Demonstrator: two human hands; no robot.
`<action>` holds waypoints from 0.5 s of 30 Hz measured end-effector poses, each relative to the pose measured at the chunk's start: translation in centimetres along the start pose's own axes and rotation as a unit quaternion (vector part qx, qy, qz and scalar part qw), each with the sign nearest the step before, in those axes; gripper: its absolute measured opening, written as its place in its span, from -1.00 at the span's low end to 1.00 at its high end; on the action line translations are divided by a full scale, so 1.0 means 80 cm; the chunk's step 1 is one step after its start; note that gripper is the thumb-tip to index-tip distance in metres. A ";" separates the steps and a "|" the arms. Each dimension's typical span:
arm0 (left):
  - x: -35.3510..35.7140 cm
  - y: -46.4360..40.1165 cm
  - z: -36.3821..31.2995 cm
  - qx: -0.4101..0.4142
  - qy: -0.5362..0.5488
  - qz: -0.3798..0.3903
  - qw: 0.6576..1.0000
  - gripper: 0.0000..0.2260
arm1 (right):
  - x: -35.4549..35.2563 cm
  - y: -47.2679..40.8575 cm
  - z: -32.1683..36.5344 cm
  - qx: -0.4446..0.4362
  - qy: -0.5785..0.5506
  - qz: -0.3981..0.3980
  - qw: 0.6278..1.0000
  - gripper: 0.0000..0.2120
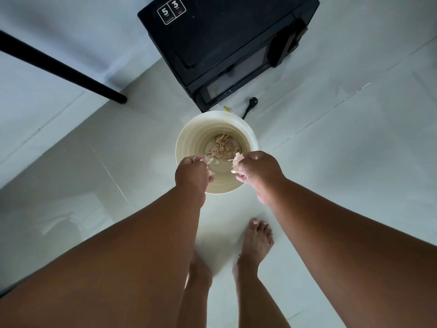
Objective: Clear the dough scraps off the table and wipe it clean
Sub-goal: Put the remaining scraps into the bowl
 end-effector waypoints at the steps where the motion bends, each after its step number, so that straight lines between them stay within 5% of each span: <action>1: -0.002 0.002 -0.002 0.002 -0.025 -0.003 1.000 -0.74 | 0.000 0.001 0.000 0.004 0.004 0.002 1.000 -0.86; 7: -0.001 0.010 -0.010 -0.004 -0.039 0.005 0.999 -0.70 | -0.001 0.006 -0.002 0.014 0.000 0.014 1.000 -0.65; 15: -0.003 0.017 -0.018 0.005 -0.051 0.003 0.999 -0.65 | -0.003 0.024 0.005 0.016 -0.004 0.013 1.000 -0.65</action>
Point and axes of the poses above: each hand's wrist, its own y-axis away from the middle knuckle, its own x-axis out of the palm, z = x × y, the point moved 4 cm from there along -y, towards the middle knuckle, and after that the axes turned 11 degrees about x, right-handed, at the moved point
